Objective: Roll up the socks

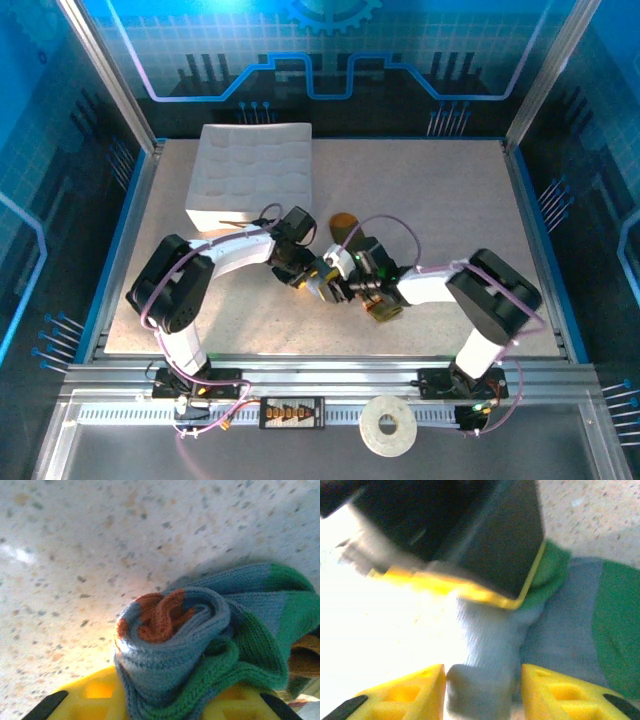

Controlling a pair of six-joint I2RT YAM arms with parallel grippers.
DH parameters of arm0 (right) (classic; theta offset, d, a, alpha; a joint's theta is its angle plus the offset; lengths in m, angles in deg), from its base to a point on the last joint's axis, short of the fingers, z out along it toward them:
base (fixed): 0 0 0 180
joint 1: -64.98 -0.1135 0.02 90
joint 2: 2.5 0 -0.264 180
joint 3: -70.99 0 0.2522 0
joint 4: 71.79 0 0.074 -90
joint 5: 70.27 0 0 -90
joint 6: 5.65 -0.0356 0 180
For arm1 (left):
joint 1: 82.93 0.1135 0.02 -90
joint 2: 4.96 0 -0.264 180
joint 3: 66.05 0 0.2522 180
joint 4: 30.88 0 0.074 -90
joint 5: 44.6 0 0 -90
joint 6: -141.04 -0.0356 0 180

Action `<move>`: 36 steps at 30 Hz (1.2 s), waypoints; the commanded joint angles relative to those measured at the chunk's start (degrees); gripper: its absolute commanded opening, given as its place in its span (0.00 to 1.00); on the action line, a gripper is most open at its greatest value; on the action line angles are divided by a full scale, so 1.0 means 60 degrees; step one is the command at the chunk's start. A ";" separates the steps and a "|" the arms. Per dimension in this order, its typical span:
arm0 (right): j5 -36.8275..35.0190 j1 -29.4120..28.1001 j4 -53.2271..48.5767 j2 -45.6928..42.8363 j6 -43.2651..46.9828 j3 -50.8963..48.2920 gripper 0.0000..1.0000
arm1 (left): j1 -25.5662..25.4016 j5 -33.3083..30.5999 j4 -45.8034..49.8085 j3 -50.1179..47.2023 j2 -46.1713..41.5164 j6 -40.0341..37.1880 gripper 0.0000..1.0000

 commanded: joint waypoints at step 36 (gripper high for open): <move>-0.6556 -0.3365 -0.1847 0.1462 0.0450 0.1682 0.18 | -0.0327 0.0458 0.3482 0.1149 0.1513 0.0607 0.11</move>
